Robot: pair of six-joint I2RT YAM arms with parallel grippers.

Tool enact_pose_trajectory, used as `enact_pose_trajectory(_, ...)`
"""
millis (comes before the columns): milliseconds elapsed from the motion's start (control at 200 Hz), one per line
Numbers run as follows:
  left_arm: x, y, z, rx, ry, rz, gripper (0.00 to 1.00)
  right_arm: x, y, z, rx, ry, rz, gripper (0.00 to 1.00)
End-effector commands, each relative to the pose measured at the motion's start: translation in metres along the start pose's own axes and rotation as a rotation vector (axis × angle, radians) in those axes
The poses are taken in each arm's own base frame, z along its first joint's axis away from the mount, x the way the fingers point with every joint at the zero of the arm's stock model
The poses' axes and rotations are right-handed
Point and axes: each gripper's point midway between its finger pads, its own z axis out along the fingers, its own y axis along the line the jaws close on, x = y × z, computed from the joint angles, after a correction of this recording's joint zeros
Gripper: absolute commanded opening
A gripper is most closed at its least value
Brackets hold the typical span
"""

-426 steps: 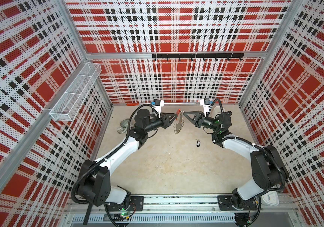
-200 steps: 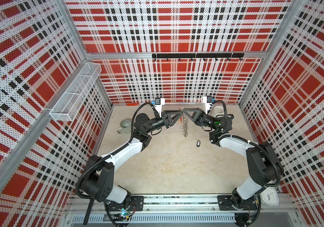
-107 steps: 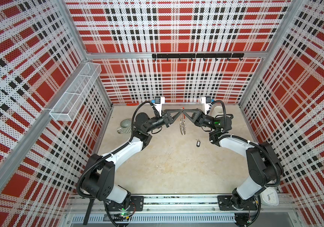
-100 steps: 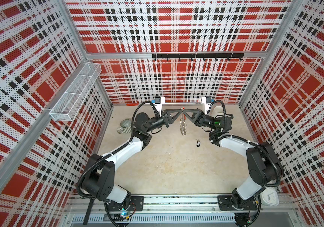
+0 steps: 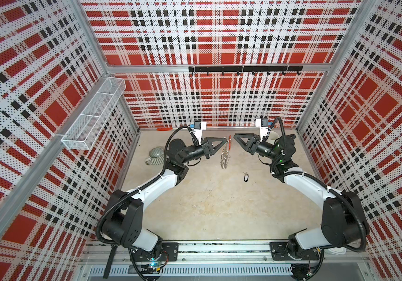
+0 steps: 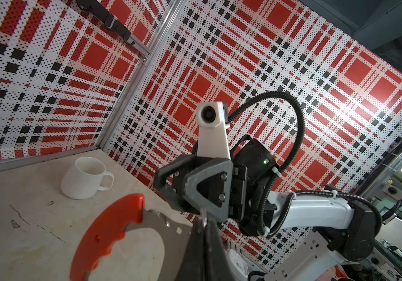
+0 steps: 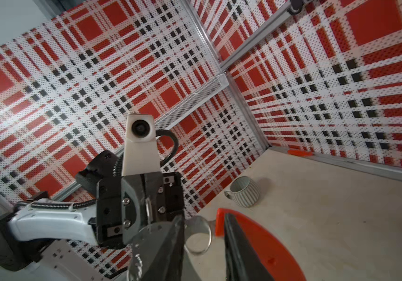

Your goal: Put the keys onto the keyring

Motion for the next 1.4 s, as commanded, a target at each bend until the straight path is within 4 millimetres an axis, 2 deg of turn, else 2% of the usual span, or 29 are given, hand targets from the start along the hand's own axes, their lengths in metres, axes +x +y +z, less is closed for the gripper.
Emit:
enact_pose_trajectory(0, -0.014, -0.018, 0.001, 0.049, -0.015, 0.05, 0.0, 0.006, -0.015, -0.002, 0.132, 0.079, -0.063, 0.31)
enact_pose_trajectory(110, -0.013, -0.016, 0.002, 0.052, -0.009, 0.041, 0.0, 0.007, -0.009, 0.001, 0.114, 0.11, -0.107, 0.34)
enact_pose_trajectory(306, -0.01, -0.014, 0.003, 0.052, 0.001, 0.032, 0.0, 0.01, 0.015, 0.01, 0.002, 0.145, -0.129, 0.39)
enact_pose_trajectory(516, -0.012, -0.013, 0.003, 0.046, -0.005, 0.032, 0.0, 0.004, 0.025, 0.007, -0.023, 0.116, -0.142, 0.39)
enact_pose_trajectory(762, -0.018, -0.009, 0.007, 0.006, -0.071, 0.03, 0.0, -0.004, 0.043, 0.002, -0.134, 0.015, -0.055, 0.3)
enact_pose_trajectory(937, -0.028, -0.011, 0.003, 0.023, -0.165, 0.004, 0.0, -0.012, 0.057, -0.001, -0.264, -0.07, 0.02, 0.31)
enact_pose_trajectory(1077, -0.031, -0.013, 0.001, 0.053, -0.214, -0.03, 0.0, -0.01, 0.058, 0.002, -0.327, -0.079, 0.068, 0.35)
enact_pose_trajectory(1398, -0.03, -0.014, 0.004, 0.082, -0.222, -0.051, 0.0, -0.011, 0.056, 0.013, -0.33, -0.068, 0.088, 0.35)
